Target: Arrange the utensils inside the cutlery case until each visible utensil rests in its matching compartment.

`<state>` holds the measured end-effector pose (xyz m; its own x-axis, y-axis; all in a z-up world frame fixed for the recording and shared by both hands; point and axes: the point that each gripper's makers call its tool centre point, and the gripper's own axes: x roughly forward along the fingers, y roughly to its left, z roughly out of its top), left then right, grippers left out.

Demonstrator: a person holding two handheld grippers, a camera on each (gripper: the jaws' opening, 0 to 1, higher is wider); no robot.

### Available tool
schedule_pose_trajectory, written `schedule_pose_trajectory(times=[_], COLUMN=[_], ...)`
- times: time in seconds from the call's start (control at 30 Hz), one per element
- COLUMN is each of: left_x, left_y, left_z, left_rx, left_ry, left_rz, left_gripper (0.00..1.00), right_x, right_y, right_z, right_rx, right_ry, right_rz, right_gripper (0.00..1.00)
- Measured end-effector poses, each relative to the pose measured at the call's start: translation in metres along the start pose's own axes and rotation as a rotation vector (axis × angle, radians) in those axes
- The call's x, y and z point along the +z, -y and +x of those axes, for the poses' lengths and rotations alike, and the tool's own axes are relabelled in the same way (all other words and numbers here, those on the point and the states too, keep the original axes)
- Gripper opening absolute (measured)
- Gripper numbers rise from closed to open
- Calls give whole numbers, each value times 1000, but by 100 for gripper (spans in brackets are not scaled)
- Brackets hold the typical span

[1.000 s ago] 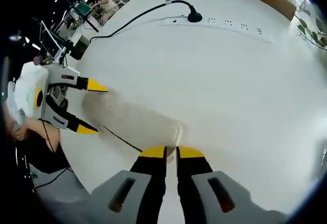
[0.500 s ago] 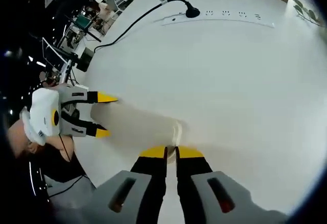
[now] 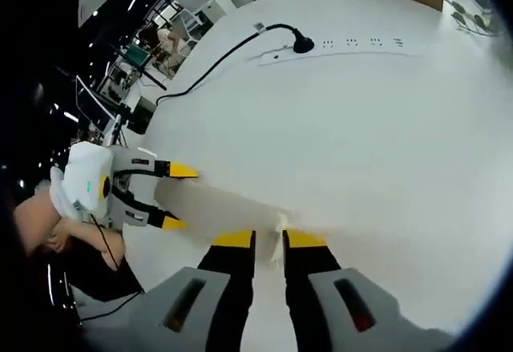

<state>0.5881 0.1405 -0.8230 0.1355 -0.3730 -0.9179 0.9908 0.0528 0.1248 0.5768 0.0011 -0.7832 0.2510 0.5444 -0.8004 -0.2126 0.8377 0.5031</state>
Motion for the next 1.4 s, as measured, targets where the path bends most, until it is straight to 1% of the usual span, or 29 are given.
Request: schedule_pose_trajectory(times=[0.03, 0.1, 0.13, 0.17, 0.2, 0.3, 0.33, 0.37, 0.4, 0.43, 0.47, 0.53, 0.6, 0.67, 0.8, 0.83, 0.87, 0.93, 1.0, 1.03, 1.07, 1.1, 1.17, 1.23, 1.27, 1.3, 1.33, 1.37, 1.4], left_x=[0, 0, 0, 0, 0, -1, -1, -1, -1, -2, -1, 1, -1, 1, -4, -3, -3, -2, -2, -2, -2, -3, -3, -3, -2, -4, -5, -5, -4], left_y=[0, 1, 2, 3, 3, 2, 4, 6, 6, 6, 7, 10, 6, 12, 13, 13, 14, 15, 15, 15, 15, 13, 13, 16, 16, 15, 13, 13, 13], left_z=[-2, -4, -5, -5, -5, -6, -5, -5, -5, -5, -5, -6, -7, -11, -10, -10, -11, -13, -14, -15, -15, -14, -15, -16, -17, -16, -15, -15, -15], left_rx=[14, 27, 34, 37, 37, 46, 43, 34, 36, 38, 33, 4, 14, 19, 45, 48, 54, 61, 67, 70, 72, 73, 71, 66, 75, 74, 74, 77, 79], left_ry=[-2, -1, 0, 1, 1, 7, 3, 8, 9, 9, 13, 31, 23, 23, -5, 0, -3, -1, -3, -3, -2, 1, 4, 10, 26, 26, 28, 32, 33], left_rz=[16, 31, 42, 43, 45, 28, 20, 12, 13, 14, 7, -57, -79, -66, -10, -19, -29, -19, -21, -21, -24, -19, -15, 8, 31, 21, 10, 11, 16], left_gripper=[43, 42, 42, 42, 42, 42, 44, 47, 47, 47, 49, 52, 51, 43, 44, 44, 44, 43, 43, 43, 43, 43, 43, 43, 43, 43, 43, 43, 42], right_x=[-4, -4, -8, -12, -13, -18, -17, -18, -19, -19, -18, -15, -14, -13, -11, -11, -16, -17, -20, -14, -16, -14, -23, -28, -35, -36, -39, -39, -41], right_y=[-8, -9, 0, 4, 5, 6, 10, 12, 7, 9, 6, 11, 8, 9, 6, 6, -3, -2, -1, 0, -4, 1, -9, -11, -7, -16, -17, -18, -19], right_z=[3, 6, 11, 14, 18, 24, 31, 32, 27, 27, 27, 29, 29, 31, 35, 36, 37, 36, 38, 39, 35, 33, 31, 27, 26, 26, 26, 27, 26], right_rx=[59, 93, 93, 88, 94, 92, 94, 92, 86, 85, 98, 98, 104, 92, 97, 84, 82, 75, 83, 79, 109, 118, 148, 154, 117, 136, 140, 143, 148], right_ry=[-8, 21, 0, -14, 2, -3, -8, -12, -10, -7, -10, 3, 15, 21, 19, 16, 23, 23, 27, 82, 63, 71, 71, 62, 48, 71, 68, 71, 73], right_rz=[106, 119, 178, 197, 170, 174, 174, 172, 159, 146, 195, 183, 164, 131, 59, 41, 30, 23, 31, 74, 77, 72, 90, 72, 18, 47, 53, 97, 110], right_gripper=[26, 27, 28, 30, 30, 32, 32, 31, 30, 29, 29, 29, 29, 29, 27, 27, 28, 30, 32, 32, 31, 30, 28, 24, 24, 24, 24, 24, 24])
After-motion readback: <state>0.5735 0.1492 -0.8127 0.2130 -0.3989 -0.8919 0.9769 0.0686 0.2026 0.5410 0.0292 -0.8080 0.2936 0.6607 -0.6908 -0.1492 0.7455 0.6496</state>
